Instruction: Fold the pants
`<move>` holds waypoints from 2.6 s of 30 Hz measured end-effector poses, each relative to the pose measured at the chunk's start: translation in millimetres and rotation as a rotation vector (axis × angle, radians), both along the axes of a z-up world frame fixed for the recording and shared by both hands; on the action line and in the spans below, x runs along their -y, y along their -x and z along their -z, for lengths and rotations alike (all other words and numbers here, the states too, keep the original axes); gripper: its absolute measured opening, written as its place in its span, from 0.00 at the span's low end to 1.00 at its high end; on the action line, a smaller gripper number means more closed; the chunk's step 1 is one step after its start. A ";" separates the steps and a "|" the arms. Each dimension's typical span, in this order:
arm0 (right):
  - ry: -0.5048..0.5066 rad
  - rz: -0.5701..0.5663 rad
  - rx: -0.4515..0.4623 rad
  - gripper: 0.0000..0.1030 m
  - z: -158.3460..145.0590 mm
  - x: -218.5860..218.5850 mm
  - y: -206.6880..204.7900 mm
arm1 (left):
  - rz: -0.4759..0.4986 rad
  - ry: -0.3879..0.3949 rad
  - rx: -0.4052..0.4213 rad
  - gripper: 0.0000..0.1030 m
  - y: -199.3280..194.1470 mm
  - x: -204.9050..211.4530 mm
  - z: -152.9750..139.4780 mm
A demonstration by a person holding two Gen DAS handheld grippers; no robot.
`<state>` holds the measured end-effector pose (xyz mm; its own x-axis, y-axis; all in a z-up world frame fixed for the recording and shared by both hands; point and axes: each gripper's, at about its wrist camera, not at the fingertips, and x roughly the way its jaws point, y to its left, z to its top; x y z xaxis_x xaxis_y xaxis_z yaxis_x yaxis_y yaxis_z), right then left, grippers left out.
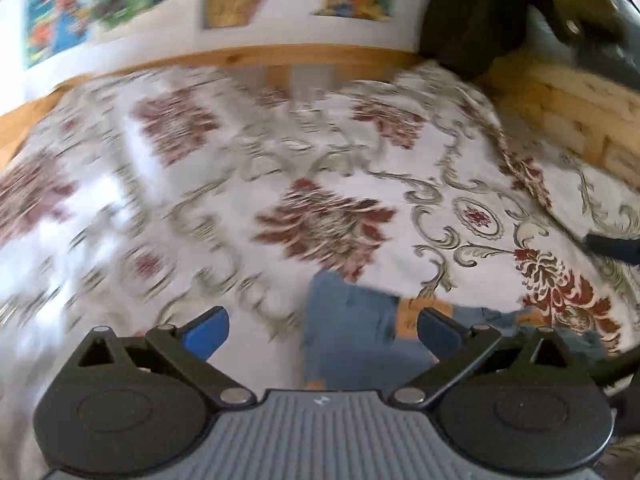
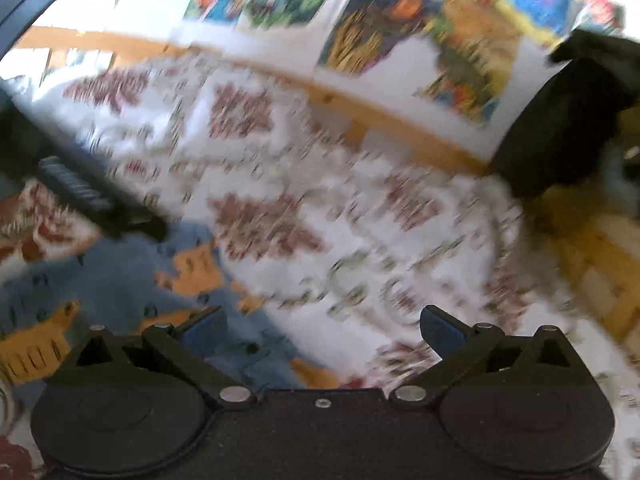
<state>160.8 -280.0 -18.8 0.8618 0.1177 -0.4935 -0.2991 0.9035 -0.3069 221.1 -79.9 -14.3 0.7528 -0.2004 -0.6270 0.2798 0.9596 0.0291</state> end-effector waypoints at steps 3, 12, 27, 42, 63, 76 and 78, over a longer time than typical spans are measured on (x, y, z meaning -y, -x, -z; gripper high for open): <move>0.049 -0.001 -0.053 0.99 20.9 5.9 -12.7 | 0.012 -0.181 -0.009 0.99 -30.2 23.7 33.6; -0.148 0.071 0.051 0.99 -11.2 47.5 17.4 | 0.005 -0.040 0.039 1.00 -34.8 -22.4 22.7; -0.255 0.190 -0.239 0.99 17.4 46.7 85.7 | -0.005 -0.155 -0.179 1.00 58.9 -56.8 26.1; -0.130 0.181 -0.190 0.99 -2.0 21.6 105.8 | -0.149 -0.196 -0.326 1.00 81.1 -79.4 17.5; -0.196 0.187 -0.176 0.99 -8.8 42.3 99.6 | -0.155 -0.153 -0.323 1.00 75.0 -87.7 8.0; -0.300 0.227 -0.231 0.99 -3.7 70.9 86.8 | -0.065 -0.111 -0.267 1.00 79.8 -72.8 11.4; -0.305 0.213 -0.216 0.99 -7.8 72.9 80.1 | -0.052 -0.083 -0.237 1.00 81.1 -72.7 10.1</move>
